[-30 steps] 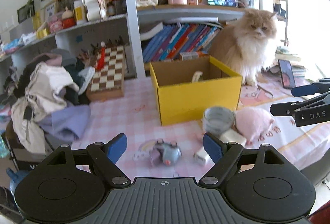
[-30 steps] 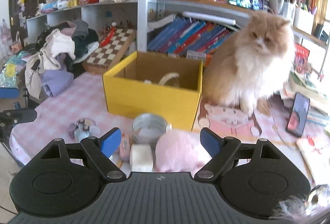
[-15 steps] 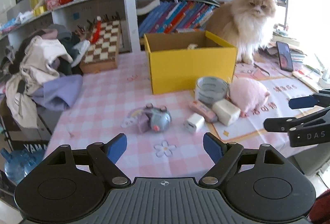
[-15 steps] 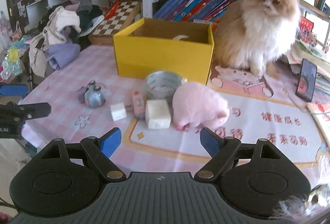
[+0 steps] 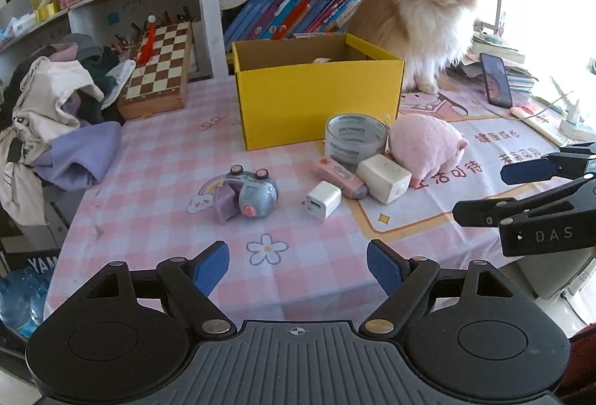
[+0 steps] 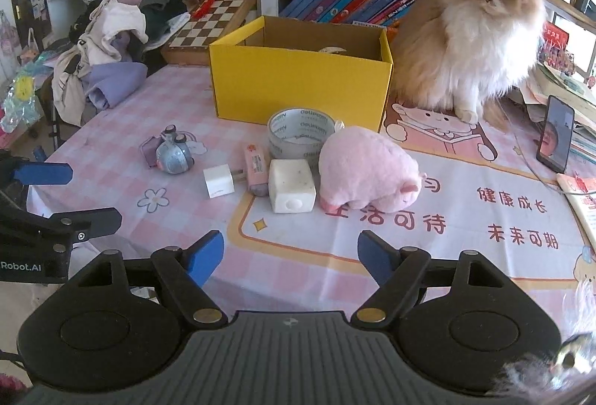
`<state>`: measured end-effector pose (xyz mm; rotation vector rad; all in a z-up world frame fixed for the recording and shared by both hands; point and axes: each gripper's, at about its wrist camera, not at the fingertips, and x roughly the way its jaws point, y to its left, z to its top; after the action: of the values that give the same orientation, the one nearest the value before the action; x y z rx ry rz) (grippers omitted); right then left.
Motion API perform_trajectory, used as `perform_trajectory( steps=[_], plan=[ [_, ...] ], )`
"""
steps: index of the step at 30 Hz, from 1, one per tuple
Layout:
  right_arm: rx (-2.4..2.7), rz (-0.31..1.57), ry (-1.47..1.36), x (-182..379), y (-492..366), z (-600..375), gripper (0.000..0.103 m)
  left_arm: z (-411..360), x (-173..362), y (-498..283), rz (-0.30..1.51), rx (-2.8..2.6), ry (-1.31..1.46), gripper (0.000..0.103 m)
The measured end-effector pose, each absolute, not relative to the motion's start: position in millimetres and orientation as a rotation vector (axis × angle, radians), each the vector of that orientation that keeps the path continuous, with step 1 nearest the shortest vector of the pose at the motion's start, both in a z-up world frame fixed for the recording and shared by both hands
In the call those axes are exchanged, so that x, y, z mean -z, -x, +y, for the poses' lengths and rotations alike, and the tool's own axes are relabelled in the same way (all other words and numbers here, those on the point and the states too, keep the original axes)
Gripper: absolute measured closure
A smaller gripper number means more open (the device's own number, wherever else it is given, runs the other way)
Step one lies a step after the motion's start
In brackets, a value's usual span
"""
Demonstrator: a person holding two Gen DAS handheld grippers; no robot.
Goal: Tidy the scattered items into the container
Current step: 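Move both tools down toward the white charger and white soap bar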
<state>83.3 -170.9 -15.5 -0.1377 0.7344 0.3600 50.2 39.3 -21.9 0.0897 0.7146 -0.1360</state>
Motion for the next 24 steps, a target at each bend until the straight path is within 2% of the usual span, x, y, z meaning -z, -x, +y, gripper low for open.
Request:
perform_trajectory(
  steps=[15, 18, 24],
  plan=[
    [-0.378, 0.746, 0.148, 17.5, -85.5, -167.1, 0.031, 32.8, 26.1, -52.9, 0.738, 0.154, -0.109, 0.019],
    [-0.382, 0.751, 0.144, 18.9, -87.3, -167.1, 0.037, 33.4, 26.9, -53.8, 0.742, 0.147, -0.111, 0.019],
    [-0.386, 0.772, 0.139, 21.5, -91.4, -167.8, 0.037, 31.4, 29.4, -56.9, 0.762, 0.156, -0.107, 0.019]
  ],
)
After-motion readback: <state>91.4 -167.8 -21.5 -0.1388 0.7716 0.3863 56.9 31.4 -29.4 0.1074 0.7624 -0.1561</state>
